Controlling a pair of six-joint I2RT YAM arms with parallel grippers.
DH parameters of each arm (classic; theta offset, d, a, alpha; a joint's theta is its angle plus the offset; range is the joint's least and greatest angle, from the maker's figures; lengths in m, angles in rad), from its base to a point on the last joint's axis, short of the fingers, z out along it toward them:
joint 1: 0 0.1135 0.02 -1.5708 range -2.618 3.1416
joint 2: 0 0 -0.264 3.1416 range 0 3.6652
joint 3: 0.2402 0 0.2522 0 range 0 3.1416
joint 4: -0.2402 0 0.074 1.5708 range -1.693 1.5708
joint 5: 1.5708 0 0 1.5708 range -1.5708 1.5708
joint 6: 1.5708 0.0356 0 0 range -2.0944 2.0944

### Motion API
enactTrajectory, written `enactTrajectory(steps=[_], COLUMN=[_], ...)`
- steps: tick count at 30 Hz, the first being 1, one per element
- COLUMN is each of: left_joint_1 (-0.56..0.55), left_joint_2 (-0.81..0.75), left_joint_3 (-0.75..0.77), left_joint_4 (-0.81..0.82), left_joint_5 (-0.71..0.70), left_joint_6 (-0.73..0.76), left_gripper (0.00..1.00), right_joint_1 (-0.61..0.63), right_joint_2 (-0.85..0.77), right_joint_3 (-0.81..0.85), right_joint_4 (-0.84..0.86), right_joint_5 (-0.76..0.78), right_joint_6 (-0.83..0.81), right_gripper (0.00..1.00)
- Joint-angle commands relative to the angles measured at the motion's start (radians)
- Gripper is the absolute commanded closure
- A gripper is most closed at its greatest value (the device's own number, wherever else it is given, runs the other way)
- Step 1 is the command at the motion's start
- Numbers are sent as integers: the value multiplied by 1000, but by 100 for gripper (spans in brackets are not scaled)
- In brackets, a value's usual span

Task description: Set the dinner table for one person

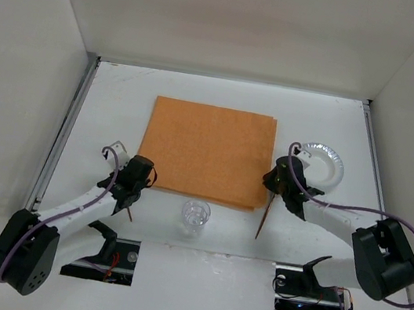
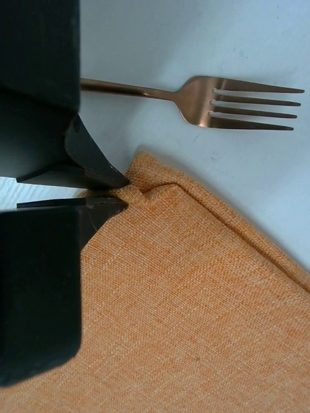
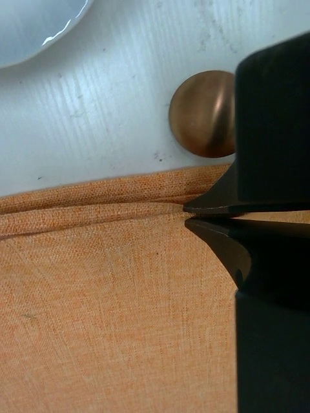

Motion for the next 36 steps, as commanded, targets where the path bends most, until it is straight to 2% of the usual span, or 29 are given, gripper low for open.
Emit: enactTrajectory(steps=[1, 6, 8, 10, 14, 16, 20, 24, 29, 34, 36], left_joint_1=[-13, -19, -25, -34, -42, -59, -73, -41, 19, 79, 72], left_joint_2=[-42, -46, -35, -44, -146, -214, -262, -213, -47, 57, 66], left_joint_3=[-19, -24, -16, -22, -21, -10, 40, 42, 56, 54, 47], left_joint_4=[-74, -85, -90, -90, -128, -159, -225, -196, -34, 44, 62], left_joint_5=[5, -8, -8, -10, -33, -74, -177, -272, -162, -64, -50], left_joint_6=[-33, -37, -33, -34, -19, -4, 39, 48, 108, 118, 114], left_gripper=[95, 92, 91, 87, 71, 65, 59, 56, 60, 73, 79], right_joint_1=[12, 22, 40, 40, 35, 34, 40, 38, 37, 9, -6], right_joint_2=[-61, -88, -98, -118, -173, -172, -172, -175, -186, -199, -226], right_joint_3=[-38, -61, -66, -72, -75, -55, -43, -57, -58, -72, -78], right_joint_4=[-44, -61, -67, -70, -72, -79, -96, -95, -90, -87, -84], right_joint_5=[21, 15, 23, 43, 57, 43, 46, 58, 58, 58, 52], right_joint_6=[13, 24, 35, 31, 2, -33, -25, -33, -33, -31, -24], right_gripper=[91, 93, 90, 78, 54, 48, 47, 47, 48, 49, 45])
